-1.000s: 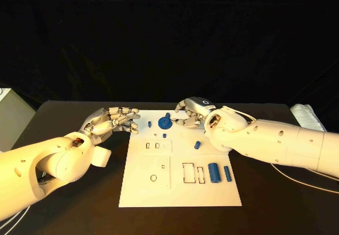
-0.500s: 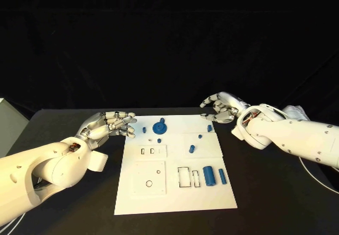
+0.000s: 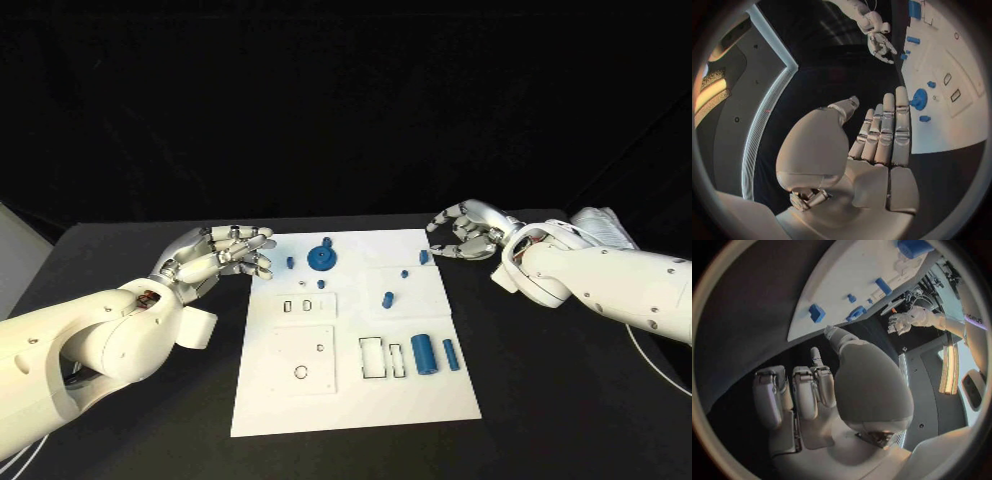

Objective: Assemble the parts on the task board

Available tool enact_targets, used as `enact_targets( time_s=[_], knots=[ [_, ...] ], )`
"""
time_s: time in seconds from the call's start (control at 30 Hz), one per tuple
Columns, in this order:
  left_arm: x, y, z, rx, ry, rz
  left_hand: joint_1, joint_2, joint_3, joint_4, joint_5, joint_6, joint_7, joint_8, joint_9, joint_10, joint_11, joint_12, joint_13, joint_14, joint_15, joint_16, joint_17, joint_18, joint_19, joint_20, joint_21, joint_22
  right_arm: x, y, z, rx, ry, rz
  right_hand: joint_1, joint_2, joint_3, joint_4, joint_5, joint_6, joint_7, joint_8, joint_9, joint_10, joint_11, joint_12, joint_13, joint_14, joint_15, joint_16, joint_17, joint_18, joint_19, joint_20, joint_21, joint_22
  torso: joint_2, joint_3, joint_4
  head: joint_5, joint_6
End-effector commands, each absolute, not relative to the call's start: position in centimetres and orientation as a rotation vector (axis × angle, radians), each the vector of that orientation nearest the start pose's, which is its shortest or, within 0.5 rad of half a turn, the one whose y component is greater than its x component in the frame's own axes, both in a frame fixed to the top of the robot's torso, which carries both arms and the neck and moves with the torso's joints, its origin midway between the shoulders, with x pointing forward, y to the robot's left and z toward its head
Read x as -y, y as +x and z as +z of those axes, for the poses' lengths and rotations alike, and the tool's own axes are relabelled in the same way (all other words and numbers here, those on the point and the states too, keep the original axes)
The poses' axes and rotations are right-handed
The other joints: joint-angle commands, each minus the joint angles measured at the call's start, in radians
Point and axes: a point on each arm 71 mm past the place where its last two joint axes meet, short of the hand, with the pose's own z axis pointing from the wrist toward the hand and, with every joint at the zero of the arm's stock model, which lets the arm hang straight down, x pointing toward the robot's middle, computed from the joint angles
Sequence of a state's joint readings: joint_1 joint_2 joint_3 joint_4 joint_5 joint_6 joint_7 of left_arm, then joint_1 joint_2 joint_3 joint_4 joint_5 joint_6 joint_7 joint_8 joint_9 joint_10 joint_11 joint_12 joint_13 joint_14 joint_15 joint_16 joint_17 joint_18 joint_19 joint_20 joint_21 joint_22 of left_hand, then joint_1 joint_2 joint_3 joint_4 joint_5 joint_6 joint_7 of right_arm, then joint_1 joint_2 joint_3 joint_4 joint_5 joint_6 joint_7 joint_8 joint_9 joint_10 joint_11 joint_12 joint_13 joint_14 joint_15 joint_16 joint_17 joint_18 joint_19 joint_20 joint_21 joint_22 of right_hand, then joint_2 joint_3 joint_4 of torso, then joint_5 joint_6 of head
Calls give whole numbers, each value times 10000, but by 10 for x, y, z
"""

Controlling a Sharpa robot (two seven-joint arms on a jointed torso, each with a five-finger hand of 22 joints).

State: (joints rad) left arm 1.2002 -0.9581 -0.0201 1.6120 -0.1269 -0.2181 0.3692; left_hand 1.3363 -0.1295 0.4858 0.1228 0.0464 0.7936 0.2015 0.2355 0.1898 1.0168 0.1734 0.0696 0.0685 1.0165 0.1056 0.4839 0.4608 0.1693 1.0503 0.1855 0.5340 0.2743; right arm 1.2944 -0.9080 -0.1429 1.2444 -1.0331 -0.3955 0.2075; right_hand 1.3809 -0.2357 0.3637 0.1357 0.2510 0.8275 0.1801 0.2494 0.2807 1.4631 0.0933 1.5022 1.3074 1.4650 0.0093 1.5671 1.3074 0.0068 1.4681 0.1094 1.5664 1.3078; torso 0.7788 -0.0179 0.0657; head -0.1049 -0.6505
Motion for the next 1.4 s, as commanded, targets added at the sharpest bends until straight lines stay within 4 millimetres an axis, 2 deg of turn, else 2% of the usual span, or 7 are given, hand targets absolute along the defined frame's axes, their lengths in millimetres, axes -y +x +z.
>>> enact_targets(
  time_s=[0.03, 0.3, 0.57, 0.8, 0.97, 1.27, 1.4],
  knots=[
    [-230, 470, -161, -14855, -9449, -16113, -47, 9, 7, -20, 33, -83, 395, -13, 16, -51, 20, 4, 11, -80, -16, 47, 13, 96, -64, -7, 37, 14, 320, 526, -181, -16034, 1300, 7038, 108, 7, -2, -76, 30, -65, 27, -36, -17, -34, 46, -63, 1653, 1058, 92, 37, 2634, -68, 1027, 75, 44, 2630, 27, 15, 3, 22, -34],
    [-230, 470, -162, -14863, -9456, -16101, -47, 9, 7, -20, 33, -83, 395, -13, 16, -51, 20, 4, 11, -80, -16, 47, 13, 96, -64, -7, 37, 14, 320, 527, -189, -16257, 1316, 6892, 140, 22, 19, -94, 68, -57, 29, -34, -22, -26, 48, -58, 1660, 1058, 94, 37, 2634, -68, 1027, 77, 44, 2630, 6, -10, 15, 37, -112],
    [-232, 470, -161, -14861, -9466, -16061, -47, 9, 7, -20, 33, -83, 395, -13, 16, -51, 20, 4, 11, -80, -16, 47, 13, 96, -64, -7, 37, 14, 318, 528, -191, -16305, 1351, 6834, 98, 52, 27, -64, 98, -21, 29, -19, -23, -5, 51, -45, 1677, 1058, 96, 37, 2634, -68, 1027, 79, 44, 2630, 2, -3, -12, 80, -118],
    [-232, 470, -162, -14872, -9475, -16042, -47, 9, 7, -20, 33, -83, 395, -13, 16, -51, 20, 4, 11, -80, -16, 47, 13, 96, -64, -7, 37, 14, 315, 529, -192, -16345, 1345, 6861, 5, 119, 99, -5, 108, 200, -13, 95, -8, 56, 17, -5, 1727, 1058, 77, 37, 2634, -68, 1027, 74, 44, 2630, -2, -3, 1, 67, -141],
    [-232, 470, -162, -14873, -9483, -16024, -31, 22, 23, -35, 33, -81, 395, -10, 20, -51, 19, 5, 12, -85, -19, 53, 24, 100, -79, -7, 60, 27, 312, 530, -193, -16419, 1336, 6871, -25, 151, 185, 5, 90, 384, -66, 200, 9, 115, -29, 32, 1775, 1058, 41, 37, 2634, -68, 1027, 51, 44, 2630, 2, 1, 0, 66, -141],
    [-232, 470, -162, -14875, -9488, -16015, -31, 22, 23, -35, 33, -81, 395, -10, 20, -51, 19, 5, 12, -85, -19, 53, 24, 100, -79, -7, 60, 27, 310, 531, -196, -16572, 1308, 6828, -63, 277, 511, -12, 39, 850, -282, 510, 65, 290, -217, 137, 1914, 1058, -134, 37, 2634, -68, 1027, -87, 44, 2630, 0, -2, 7, 65, -129],
    [-233, 470, -162, -14872, -9491, -16008, -31, 22, 23, -35, 33, -81, 395, -10, 20, -51, 19, 5, 12, -85, -19, 53, 24, 100, -79, -7, 60, 27, 310, 531, -197, -16636, 1297, 6812, -60, 305, 575, -26, 29, 894, -310, 545, 69, 320, -244, 155, 1937, 1058, -165, 37, 2634, -68, 1027, -116, 44, 2630, 5, 5, -2, 69, -141]
  ],
)
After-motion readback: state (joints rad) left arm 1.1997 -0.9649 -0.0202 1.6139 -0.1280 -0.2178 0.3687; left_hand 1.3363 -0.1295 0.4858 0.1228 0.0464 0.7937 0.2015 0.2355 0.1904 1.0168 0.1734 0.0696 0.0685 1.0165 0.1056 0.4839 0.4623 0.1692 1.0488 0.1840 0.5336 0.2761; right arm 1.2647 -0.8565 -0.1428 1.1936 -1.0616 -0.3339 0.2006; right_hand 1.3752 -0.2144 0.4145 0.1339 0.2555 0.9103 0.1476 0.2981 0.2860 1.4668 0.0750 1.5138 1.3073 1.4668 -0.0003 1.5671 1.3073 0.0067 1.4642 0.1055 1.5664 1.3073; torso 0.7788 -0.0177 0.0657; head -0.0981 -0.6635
